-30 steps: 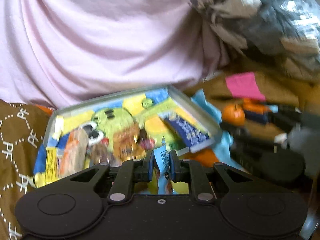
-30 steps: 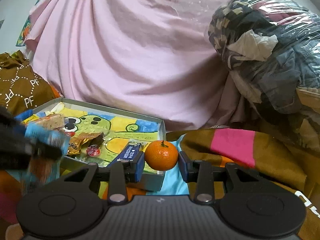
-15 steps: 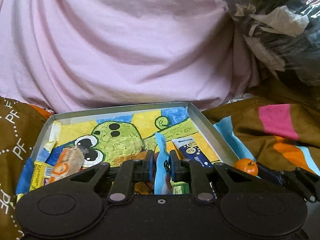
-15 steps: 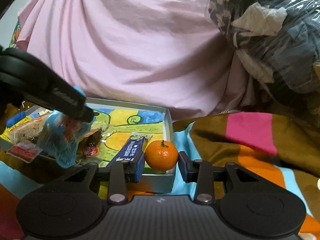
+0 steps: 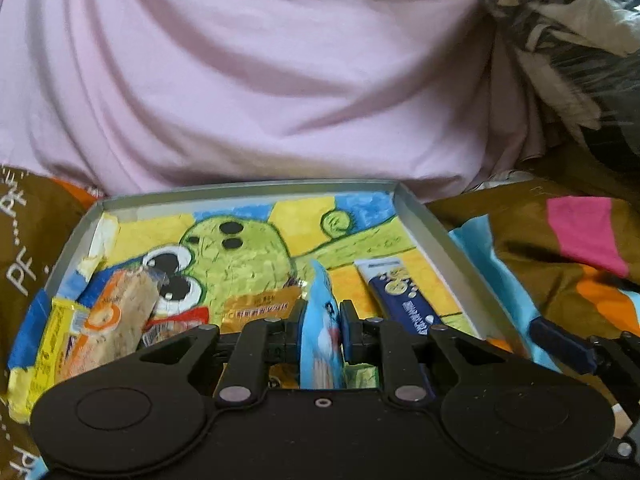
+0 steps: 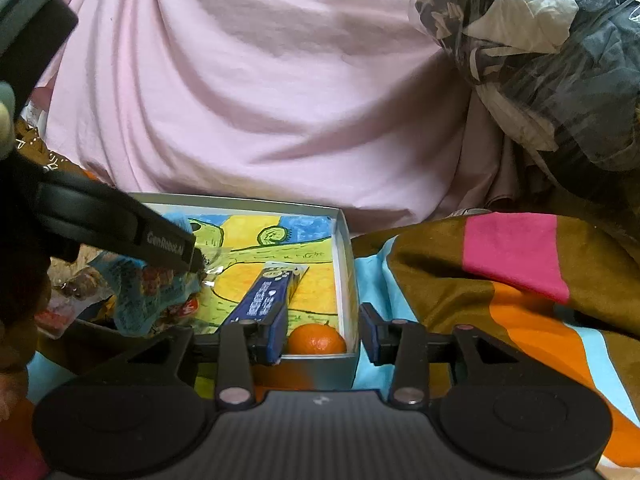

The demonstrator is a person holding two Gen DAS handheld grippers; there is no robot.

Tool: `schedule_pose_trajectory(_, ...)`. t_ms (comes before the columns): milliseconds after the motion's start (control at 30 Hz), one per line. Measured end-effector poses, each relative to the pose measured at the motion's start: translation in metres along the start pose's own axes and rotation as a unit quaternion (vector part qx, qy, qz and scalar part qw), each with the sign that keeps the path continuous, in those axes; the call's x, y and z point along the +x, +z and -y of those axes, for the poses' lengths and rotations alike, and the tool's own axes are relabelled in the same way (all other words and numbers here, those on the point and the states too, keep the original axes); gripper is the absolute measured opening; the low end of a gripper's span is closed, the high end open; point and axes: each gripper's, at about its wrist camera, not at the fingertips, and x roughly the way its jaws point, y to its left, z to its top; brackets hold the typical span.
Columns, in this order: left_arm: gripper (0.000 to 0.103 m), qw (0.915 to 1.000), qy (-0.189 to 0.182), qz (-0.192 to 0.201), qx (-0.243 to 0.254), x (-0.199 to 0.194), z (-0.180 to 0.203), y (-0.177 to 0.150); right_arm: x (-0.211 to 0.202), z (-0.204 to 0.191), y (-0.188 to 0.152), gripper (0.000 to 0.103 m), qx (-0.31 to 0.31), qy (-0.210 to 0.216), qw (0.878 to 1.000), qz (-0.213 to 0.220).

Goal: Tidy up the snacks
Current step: 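Lower blue packet into tray with left tool while right tool releases orange there, then move both tools back from the tray toward the red jerky pack and cookie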

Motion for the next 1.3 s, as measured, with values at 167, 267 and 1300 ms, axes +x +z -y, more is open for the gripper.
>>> schedule_pose_trajectory(167, 0.03, 0.9995, 0.006, -0.016, -0.026, 0.004, -0.008, -0.005, 0.002, 0.003, 0.001, 0.057, 0.009, -0.001, 1.0, -0.003)
schedule_pose_trajectory(267, 0.035, 0.9994, 0.002, -0.02, -0.026, 0.003, -0.008, -0.006, 0.002, 0.003, 0.002, 0.065, 0.015, -0.003, 1.0, -0.005)
schedule_pose_trajectory(1300, 0.102, 0.9971, 0.057, 0.049, -0.007, -0.136, -0.044, 0.036, -0.073, -0.002, 0.038, 0.103, 0.061, 0.023, 0.997, 0.046)
